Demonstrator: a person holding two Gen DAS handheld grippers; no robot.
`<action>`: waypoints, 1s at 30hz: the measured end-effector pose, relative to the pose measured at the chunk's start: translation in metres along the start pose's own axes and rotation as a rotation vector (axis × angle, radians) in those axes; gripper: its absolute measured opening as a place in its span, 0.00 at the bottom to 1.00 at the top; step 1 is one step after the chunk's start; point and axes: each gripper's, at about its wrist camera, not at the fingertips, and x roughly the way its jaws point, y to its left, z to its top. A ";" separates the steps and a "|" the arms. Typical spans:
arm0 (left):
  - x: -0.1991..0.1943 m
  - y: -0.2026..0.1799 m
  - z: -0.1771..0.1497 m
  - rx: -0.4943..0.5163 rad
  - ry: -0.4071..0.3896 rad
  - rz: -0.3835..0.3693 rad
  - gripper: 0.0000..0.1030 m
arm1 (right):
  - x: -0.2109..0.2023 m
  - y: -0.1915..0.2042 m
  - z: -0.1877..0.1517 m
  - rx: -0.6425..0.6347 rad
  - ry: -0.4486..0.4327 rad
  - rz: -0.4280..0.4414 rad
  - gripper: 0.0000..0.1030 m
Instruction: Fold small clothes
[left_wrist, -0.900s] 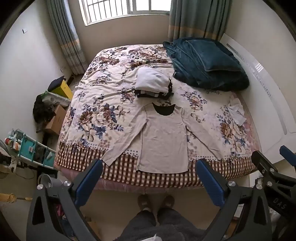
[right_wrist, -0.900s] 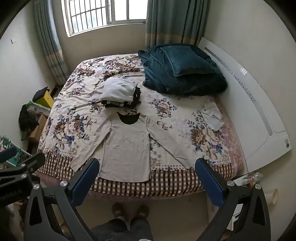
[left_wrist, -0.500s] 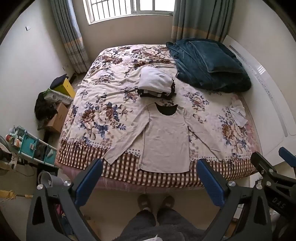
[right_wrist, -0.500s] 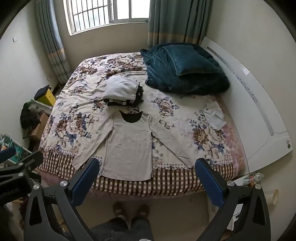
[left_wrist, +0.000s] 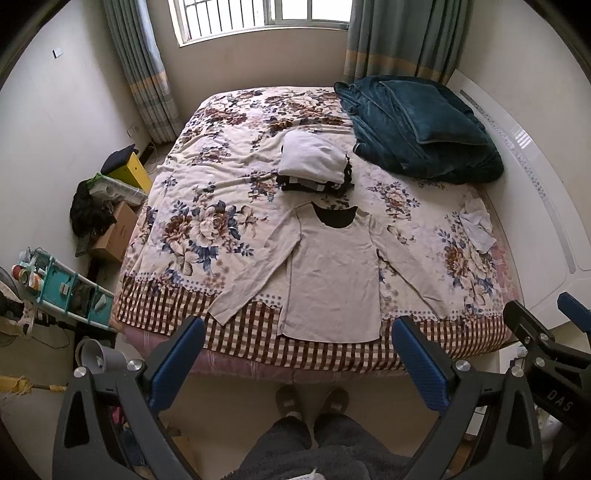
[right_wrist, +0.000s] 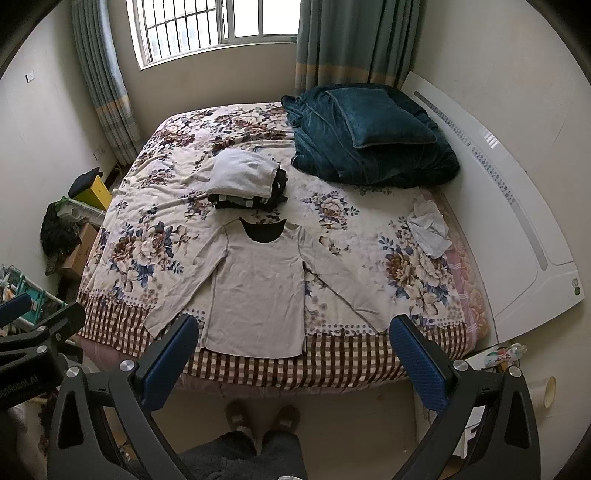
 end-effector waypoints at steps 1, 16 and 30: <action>0.000 0.001 0.000 0.002 0.001 0.000 1.00 | 0.000 0.000 -0.001 0.001 0.003 0.002 1.00; 0.001 0.007 -0.005 -0.003 0.006 0.004 1.00 | 0.002 0.010 -0.007 -0.004 0.010 0.002 1.00; 0.002 0.006 -0.005 -0.005 0.003 0.007 1.00 | 0.001 0.009 -0.004 -0.005 0.009 -0.001 1.00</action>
